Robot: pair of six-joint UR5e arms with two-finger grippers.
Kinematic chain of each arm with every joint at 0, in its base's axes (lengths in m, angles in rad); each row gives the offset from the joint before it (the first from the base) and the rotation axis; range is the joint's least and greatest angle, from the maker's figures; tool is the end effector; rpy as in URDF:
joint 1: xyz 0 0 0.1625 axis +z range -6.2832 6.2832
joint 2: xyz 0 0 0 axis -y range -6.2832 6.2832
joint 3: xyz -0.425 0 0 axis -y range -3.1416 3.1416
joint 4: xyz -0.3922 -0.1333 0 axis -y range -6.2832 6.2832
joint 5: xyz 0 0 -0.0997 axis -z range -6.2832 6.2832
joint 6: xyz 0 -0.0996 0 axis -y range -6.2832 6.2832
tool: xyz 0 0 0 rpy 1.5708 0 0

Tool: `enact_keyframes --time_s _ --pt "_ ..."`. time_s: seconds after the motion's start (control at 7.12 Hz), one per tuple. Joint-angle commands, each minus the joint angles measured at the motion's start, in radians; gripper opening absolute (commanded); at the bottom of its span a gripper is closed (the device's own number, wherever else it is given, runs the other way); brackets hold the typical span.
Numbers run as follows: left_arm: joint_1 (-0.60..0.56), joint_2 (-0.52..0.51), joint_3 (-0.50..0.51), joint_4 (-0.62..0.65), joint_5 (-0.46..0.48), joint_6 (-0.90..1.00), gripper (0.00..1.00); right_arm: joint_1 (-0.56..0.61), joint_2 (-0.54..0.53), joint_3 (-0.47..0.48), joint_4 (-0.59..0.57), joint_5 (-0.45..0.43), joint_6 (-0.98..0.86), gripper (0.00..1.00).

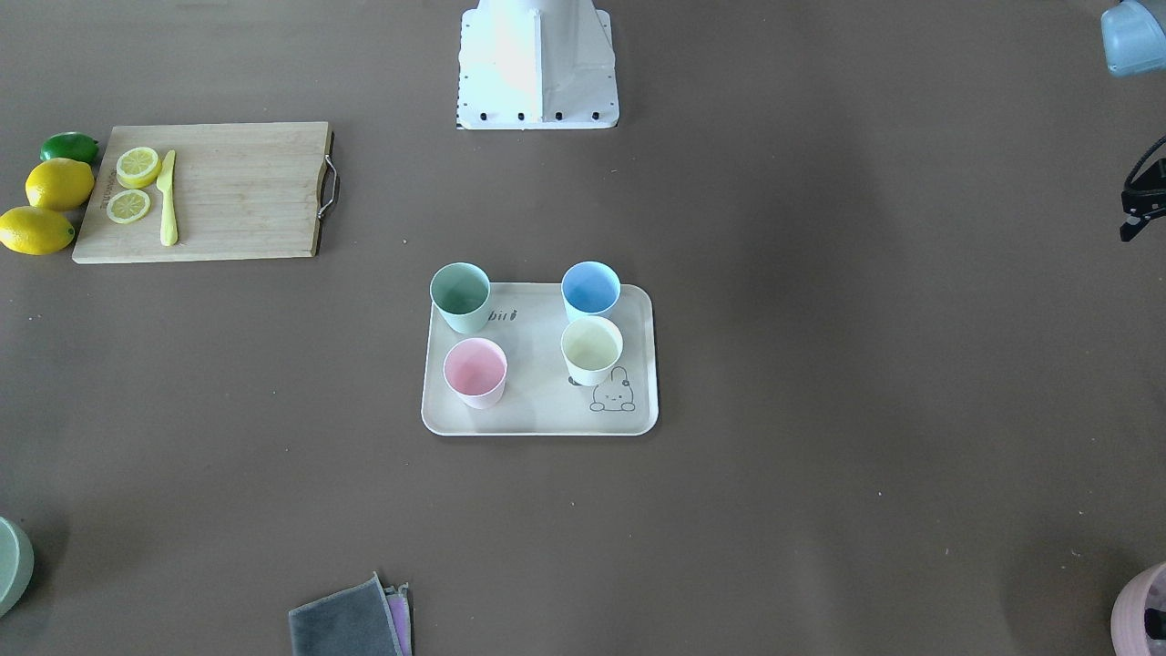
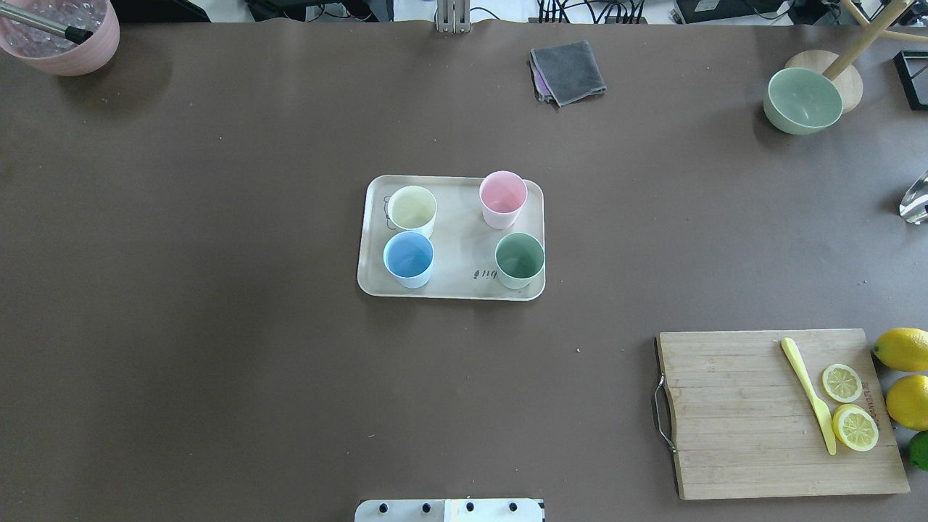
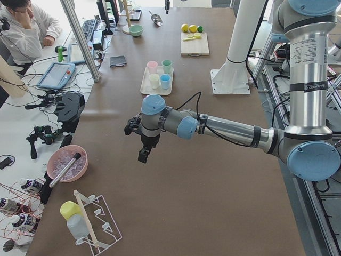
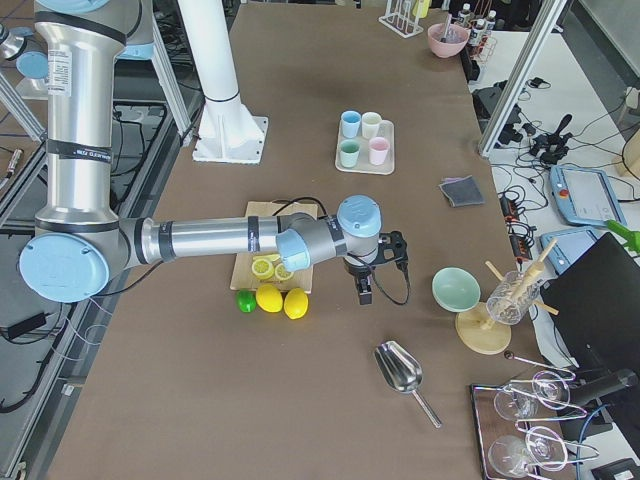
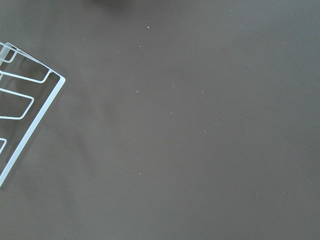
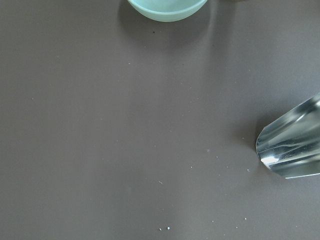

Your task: Place all cups on tray

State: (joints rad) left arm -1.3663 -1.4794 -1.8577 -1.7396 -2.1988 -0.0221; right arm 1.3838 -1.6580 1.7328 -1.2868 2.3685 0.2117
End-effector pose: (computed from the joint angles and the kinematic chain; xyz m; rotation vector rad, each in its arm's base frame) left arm 0.0218 -0.4733 0.5493 0.2806 0.6588 0.2889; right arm -0.0268 -0.4752 0.5867 0.1765 -0.8403 -0.1199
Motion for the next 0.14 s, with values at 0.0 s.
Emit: enact_keyframes --time_s 0.0 --pt "-0.002 -0.001 -0.029 0.0 0.002 0.005 0.98 0.001 0.001 0.002 0.001 0.0 0.0 1.0"
